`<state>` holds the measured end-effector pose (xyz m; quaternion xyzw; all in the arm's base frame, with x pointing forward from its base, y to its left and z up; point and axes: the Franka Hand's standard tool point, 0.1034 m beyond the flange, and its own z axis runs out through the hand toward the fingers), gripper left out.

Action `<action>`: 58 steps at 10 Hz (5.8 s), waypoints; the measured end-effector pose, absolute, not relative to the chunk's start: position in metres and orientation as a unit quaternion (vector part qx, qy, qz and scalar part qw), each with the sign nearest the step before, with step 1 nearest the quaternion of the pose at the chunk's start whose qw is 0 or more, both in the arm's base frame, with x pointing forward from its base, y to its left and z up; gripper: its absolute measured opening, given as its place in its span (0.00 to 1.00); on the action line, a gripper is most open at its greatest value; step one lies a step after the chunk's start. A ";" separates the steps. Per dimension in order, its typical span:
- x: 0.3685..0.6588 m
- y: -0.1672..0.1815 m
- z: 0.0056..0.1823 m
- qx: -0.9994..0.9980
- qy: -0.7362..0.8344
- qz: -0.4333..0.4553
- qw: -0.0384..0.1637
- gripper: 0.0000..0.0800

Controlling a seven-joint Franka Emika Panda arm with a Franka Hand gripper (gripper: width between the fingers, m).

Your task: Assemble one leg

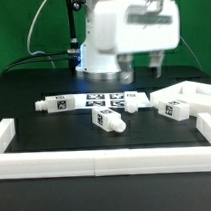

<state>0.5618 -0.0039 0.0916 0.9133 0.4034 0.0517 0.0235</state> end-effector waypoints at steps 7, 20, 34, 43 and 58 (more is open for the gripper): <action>0.546 -0.022 0.073 0.936 0.351 0.033 0.020 0.81; 0.500 -0.032 0.009 0.957 0.289 -0.023 -0.005 0.81; 0.520 -0.097 0.010 0.962 0.272 -0.026 0.010 0.36; 0.512 -0.002 0.078 0.987 0.159 -0.033 0.018 0.81; 0.435 0.179 0.048 0.961 0.271 0.059 -0.017 0.81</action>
Offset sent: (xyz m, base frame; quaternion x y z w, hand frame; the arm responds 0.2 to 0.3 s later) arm 0.0000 0.0000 0.0000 0.0000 0.0000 0.0000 1.0000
